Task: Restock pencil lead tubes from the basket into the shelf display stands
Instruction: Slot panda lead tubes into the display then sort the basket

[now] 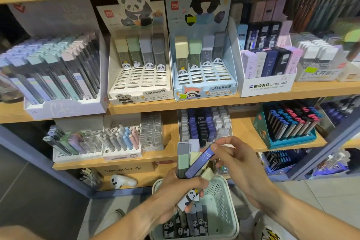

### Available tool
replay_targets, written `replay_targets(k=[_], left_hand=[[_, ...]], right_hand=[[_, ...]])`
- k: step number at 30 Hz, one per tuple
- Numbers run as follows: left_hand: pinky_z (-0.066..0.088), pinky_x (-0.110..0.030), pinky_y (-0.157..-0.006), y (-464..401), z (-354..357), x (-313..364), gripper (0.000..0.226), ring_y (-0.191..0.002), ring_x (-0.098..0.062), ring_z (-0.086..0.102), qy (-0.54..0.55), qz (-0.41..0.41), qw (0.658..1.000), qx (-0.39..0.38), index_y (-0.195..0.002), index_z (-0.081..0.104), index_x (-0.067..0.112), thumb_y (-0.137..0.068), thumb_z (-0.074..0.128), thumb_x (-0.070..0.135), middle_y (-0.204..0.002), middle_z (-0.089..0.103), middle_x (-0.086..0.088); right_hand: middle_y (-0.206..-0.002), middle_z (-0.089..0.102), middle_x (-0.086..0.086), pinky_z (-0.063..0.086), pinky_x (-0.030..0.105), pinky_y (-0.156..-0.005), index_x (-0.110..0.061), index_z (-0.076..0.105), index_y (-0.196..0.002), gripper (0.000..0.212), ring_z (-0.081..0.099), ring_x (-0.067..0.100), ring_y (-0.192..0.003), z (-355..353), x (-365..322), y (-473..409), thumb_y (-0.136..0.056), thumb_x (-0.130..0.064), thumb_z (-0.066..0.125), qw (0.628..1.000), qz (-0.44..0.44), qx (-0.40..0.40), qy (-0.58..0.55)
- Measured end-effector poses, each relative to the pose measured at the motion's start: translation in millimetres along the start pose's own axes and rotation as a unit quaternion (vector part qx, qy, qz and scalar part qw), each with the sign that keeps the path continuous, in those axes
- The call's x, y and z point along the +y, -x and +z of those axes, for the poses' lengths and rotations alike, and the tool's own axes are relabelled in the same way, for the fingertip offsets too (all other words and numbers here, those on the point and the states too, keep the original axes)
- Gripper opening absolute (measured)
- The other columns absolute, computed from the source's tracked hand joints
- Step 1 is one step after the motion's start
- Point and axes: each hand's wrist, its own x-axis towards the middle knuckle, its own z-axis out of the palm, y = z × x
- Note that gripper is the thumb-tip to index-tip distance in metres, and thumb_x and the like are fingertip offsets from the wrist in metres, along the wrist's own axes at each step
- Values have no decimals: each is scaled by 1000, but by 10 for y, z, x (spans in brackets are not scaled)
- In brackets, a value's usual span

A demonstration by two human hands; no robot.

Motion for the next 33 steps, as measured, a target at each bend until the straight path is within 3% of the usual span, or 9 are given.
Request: replay_targets(k=[3,7,12,15,17,19,21,26,33], left_hand=[[39,-23,-38,-8,-15,-44,45,-54,-21,52,11,-4,1000,-7,-109,72,4,-69,88,19,-76,61,-19],[40,-23,-38,-29,-52,-61,51,-54,-22,51,21,-4,1000,-7,-112,72,3,-67,89,22,-78,62,-20],[38,-22,-38,-89,-85,-63,52,-57,-22,53,26,-6,1000,4,-110,69,-6,-70,86,24,-79,64,-19],[37,-21,-40,-108,-105,-51,42,-59,-19,54,30,-6,1000,7,-106,71,0,-72,85,22,-79,65,-17],[36,-21,-40,-118,-122,-48,37,-59,-18,55,40,-7,999,8,-107,71,5,-76,85,19,-80,65,-16],[35,-21,-40,-136,-137,-56,41,-60,-19,55,52,-7,999,12,-108,71,6,-74,85,22,-82,65,-18],[35,-22,-40,-152,-148,-61,43,-62,-20,55,63,-4,998,19,-108,71,6,-71,85,24,-82,64,-19],[35,-22,-39,-180,-171,-54,46,-63,-20,60,83,-2,996,33,-108,69,5,-69,86,22,-83,66,-18],[35,-21,-38,-203,-174,-23,61,-69,-21,66,114,0,992,47,-122,64,0,-69,91,17,-89,71,-14]], right_hand=[[-92,78,14,59,34,-76,-9,63,-107,15,74,31,-84,-2,20,18,-97,-20,67,997,40,12,-71],[-92,73,25,62,26,-69,0,63,-108,19,74,30,-78,-45,28,26,-95,-12,68,984,64,40,-162],[-84,76,13,62,24,-75,-2,62,-109,12,76,21,-78,-151,27,-68,-99,-10,62,973,55,81,-209],[-65,66,3,61,24,-70,-1,59,-110,12,71,15,-65,-226,39,-267,-98,-3,62,967,12,129,-219],[-64,61,1,63,27,-74,-4,57,-106,13,69,14,-63,-242,67,-403,-96,3,63,969,-7,163,-183],[-77,63,5,62,32,-79,-8,58,-104,18,67,17,-71,-242,152,-518,-94,4,66,981,-41,178,-63],[-85,67,2,58,33,-76,-15,60,-102,20,65,16,-74,-224,237,-576,-92,0,69,981,-84,164,53],[-82,63,1,45,9,-63,-25,56,-96,36,55,-1,-66,-192,367,-668,-93,10,63,974,-143,100,145],[-84,61,-13,49,11,-66,-24,58,-104,34,61,3,-81,-226,425,-795,-92,7,65,923,-231,48,303]])
